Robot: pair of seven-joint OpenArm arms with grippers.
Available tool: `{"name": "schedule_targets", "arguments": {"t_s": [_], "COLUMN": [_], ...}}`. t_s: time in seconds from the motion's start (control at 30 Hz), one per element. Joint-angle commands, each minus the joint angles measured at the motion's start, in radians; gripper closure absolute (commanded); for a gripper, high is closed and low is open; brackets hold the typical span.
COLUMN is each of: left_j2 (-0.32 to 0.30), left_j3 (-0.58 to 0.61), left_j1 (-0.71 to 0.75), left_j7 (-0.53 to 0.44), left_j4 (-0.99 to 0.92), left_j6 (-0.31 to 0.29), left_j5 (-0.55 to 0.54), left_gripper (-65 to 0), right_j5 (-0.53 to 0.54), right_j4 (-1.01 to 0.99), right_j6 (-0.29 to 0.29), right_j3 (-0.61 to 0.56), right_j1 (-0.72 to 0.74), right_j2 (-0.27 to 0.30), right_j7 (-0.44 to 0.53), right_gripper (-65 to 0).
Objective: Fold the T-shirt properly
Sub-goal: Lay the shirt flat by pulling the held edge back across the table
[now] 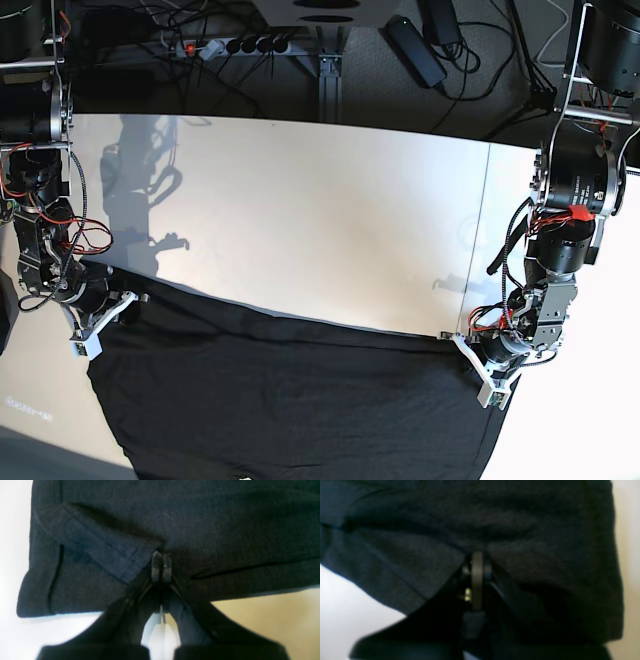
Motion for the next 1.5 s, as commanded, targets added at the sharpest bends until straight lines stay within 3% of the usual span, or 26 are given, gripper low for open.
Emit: {"name": "schedule_targets", "arguments": {"t_s": [0.0, 0.1, 0.33, 0.6, 0.97, 1.2, 1.47], "left_j2": [-0.021, -0.049, -0.143, -0.255, -0.264, -0.256, -0.256], "left_j3": [0.002, 0.002, 0.002, -0.014, -0.186, -0.283, -0.362], "left_j1": [0.001, 0.039, 0.207, 0.44, 0.83, 1.032, 1.179], "left_j7": [0.069, 0.107, 0.217, 0.248, 0.304, 0.304, 0.287], "left_j4": [0.012, 0.076, 0.318, 0.588, 0.966, 1.17, 1.272], "left_j6": [0.022, 0.016, -0.012, -0.012, -0.012, -0.008, -0.008], "left_j5": [0.018, 0.0, -0.134, -0.175, -0.186, -0.186, -0.185], "left_gripper": [0.0, 0.0, 0.0, 0.0, 0.0, 0.0, 0.0], "right_j5": [0.001, 0.011, 0.038, 0.045, 0.126, 0.179, 0.178], "right_j4": [0.026, 0.1, 0.291, 0.488, 0.651, 0.662, 0.662], "right_j6": [0.04, 0.039, 0.039, 0.038, 0.039, 0.039, 0.039], "right_j3": [0.002, 0.002, 0.006, 0.023, 0.142, 0.174, 0.174], "right_j1": [-0.009, -0.061, -0.227, -0.405, -0.619, -0.639, -0.64], "right_j2": [0.018, 0.026, 0.092, 0.167, 0.254, 0.284, 0.286], "right_j7": [-0.059, -0.11, -0.118, -0.143, -0.179, -0.222, -0.272], "right_gripper": [0.0, 0.0, 0.0, 0.0, 0.0, 0.0, 0.0]}}
